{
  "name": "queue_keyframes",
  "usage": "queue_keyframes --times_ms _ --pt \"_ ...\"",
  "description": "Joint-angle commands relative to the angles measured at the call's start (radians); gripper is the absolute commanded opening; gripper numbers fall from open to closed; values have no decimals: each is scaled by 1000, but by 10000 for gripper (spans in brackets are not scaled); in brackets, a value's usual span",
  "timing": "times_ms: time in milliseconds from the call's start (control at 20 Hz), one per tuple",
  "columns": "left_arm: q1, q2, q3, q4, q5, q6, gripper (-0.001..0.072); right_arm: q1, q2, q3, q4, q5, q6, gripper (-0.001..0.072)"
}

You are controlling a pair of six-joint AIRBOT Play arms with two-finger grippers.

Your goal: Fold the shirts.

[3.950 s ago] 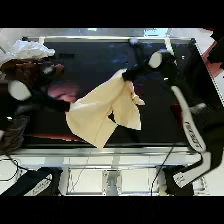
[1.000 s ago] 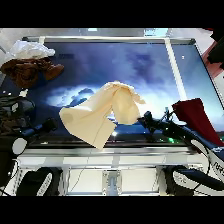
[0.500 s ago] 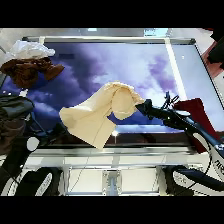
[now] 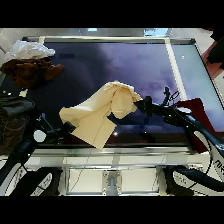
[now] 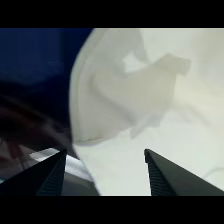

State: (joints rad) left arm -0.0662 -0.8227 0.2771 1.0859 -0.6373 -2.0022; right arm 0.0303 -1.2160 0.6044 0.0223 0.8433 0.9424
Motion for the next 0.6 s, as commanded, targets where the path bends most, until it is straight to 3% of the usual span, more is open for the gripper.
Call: queue_keyframes --times_ms 0,100,200,250,350,450,550 --pt "0 -43 -1 -77 66 58 422 0 9 2 2 11 -2 30" --pt "0 -65 -1 -94 85 66 272 0 21 2 1 8 -6 30" --pt "-2 -97 -1 -100 103 75 63 0 38 2 1 4 -10 30" --pt "-2 -103 -1 -105 119 85 8 -2 49 2 1 5 -21 30" --pt "-2 -98 28 -140 154 126 8 -16 90 4 -10 10 -40 29" --pt "-2 -55 138 -144 148 234 8 -68 164 26 -98 47 -47 28" --pt "-2 23 301 -126 114 357 7 -152 280 63 -243 100 30 27"
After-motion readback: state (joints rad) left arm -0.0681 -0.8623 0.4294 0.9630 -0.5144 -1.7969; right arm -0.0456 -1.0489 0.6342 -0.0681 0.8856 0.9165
